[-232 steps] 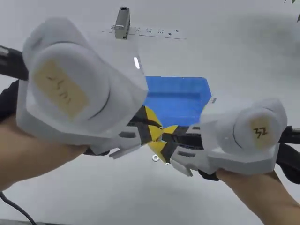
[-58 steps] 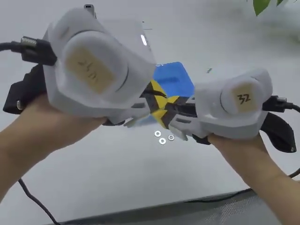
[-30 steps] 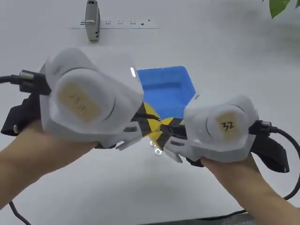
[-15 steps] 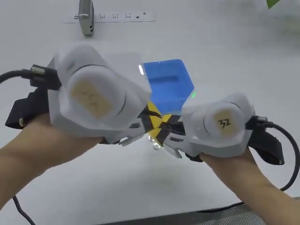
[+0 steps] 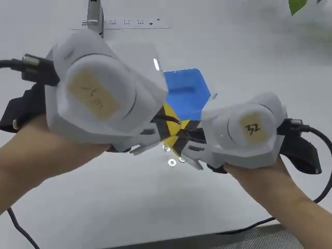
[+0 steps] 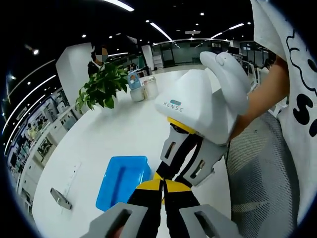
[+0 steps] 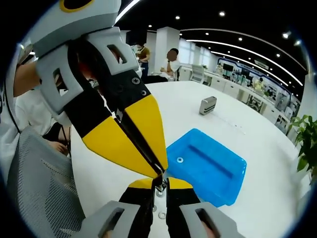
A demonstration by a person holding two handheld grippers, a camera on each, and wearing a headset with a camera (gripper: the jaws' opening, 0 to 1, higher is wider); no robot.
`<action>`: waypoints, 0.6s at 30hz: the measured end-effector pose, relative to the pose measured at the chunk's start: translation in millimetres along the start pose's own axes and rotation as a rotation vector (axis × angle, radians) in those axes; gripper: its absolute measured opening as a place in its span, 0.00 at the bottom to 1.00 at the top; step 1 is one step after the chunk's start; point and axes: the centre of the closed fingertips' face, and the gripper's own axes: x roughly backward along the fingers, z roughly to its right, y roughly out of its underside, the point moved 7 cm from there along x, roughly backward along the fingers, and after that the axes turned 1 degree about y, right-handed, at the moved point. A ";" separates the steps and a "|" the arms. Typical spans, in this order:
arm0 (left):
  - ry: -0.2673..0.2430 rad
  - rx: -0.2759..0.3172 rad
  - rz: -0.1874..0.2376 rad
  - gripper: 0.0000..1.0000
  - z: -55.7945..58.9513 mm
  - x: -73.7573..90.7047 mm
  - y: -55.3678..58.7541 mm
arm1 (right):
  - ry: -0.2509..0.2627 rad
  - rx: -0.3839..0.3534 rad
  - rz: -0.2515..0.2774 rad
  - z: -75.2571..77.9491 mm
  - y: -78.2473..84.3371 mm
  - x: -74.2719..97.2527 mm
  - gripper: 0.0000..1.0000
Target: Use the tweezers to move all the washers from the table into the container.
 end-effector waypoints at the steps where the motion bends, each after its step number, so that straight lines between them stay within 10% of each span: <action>1: -0.007 -0.006 0.007 0.00 -1.5 2.8 -3.3 | 0.005 0.006 0.006 1.5 -4.2 2.4 0.04; 18: -0.083 -0.080 0.042 0.00 -34.4 10.8 -23.6 | 0.077 0.048 0.071 33.6 -38.0 1.5 0.04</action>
